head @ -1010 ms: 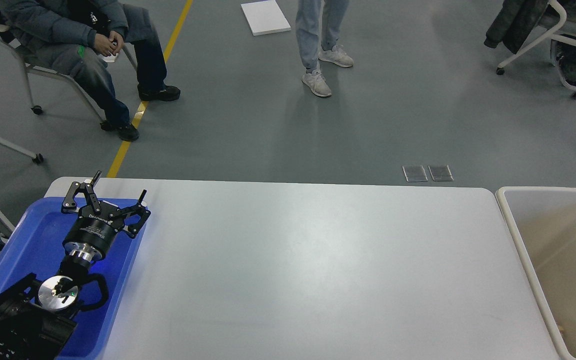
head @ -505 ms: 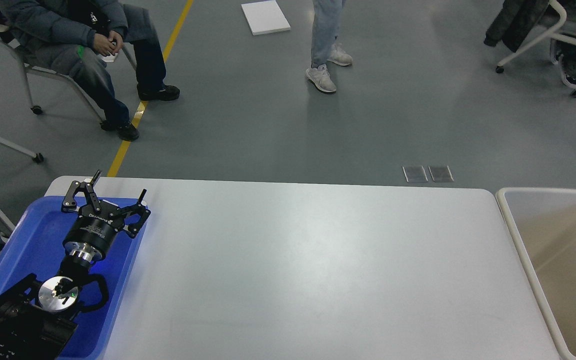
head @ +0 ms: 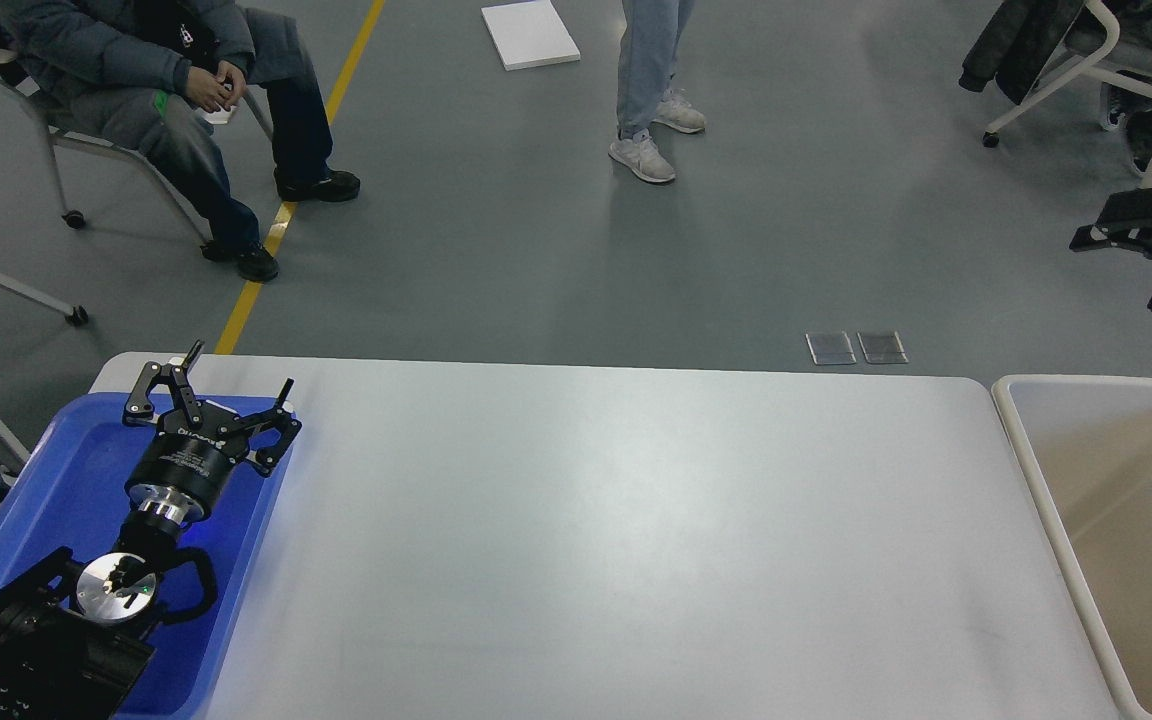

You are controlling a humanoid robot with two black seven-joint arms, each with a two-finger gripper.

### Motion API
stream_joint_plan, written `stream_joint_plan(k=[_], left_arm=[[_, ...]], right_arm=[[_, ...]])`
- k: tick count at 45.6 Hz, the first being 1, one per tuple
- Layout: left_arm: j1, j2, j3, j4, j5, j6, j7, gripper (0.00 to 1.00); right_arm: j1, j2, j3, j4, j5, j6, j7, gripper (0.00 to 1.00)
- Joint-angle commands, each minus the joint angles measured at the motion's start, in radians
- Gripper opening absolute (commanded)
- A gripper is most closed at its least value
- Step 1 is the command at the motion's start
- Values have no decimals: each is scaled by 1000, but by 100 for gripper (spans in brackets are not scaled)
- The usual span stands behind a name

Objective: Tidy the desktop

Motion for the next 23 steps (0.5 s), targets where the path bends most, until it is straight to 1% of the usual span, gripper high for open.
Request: stream_joint_plan(k=[1, 12, 23], left_arm=[[0, 0, 1, 0, 1, 0, 0, 100], [0, 0, -1, 0, 0, 0, 1, 100], [0, 0, -1, 0, 0, 0, 1, 100]], right_arm=[[80, 26, -82, 97, -87, 16, -2, 99], [129, 78, -197, 131, -124, 16, 0, 99], [131, 85, -172, 172, -152, 14, 0, 99]])
